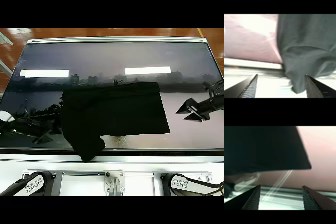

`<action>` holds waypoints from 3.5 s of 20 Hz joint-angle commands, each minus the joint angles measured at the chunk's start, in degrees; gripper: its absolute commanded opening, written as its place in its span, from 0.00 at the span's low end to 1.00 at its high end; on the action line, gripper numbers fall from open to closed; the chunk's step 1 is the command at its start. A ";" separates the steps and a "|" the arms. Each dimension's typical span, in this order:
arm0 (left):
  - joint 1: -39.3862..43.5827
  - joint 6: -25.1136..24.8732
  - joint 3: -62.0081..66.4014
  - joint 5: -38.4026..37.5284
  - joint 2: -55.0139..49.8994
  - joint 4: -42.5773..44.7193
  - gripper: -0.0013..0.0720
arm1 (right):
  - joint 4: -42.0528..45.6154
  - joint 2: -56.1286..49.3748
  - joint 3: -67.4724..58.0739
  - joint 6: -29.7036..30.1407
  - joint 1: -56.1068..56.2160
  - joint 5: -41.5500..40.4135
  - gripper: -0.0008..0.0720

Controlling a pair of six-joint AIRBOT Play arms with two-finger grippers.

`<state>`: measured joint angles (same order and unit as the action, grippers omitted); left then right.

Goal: Fold the shirts.

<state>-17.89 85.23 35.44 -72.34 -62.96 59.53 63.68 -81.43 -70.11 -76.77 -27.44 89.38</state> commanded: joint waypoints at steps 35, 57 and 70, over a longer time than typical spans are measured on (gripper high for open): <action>2.49 -12.83 1.29 5.20 -5.33 -14.32 0.07 | 3.80 -17.33 3.80 -2.95 8.87 -5.49 0.84; 1.09 -4.96 85.20 18.73 19.10 -13.20 0.07 | 7.76 40.68 -40.96 5.25 18.21 -35.87 0.10; 1.11 0.59 75.41 -12.20 25.79 -2.99 0.07 | 22.64 41.22 -40.52 -7.21 18.21 5.97 0.10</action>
<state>-16.75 85.19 115.52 -78.78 -37.39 56.27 83.85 -37.04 -110.83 -82.11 -9.26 83.81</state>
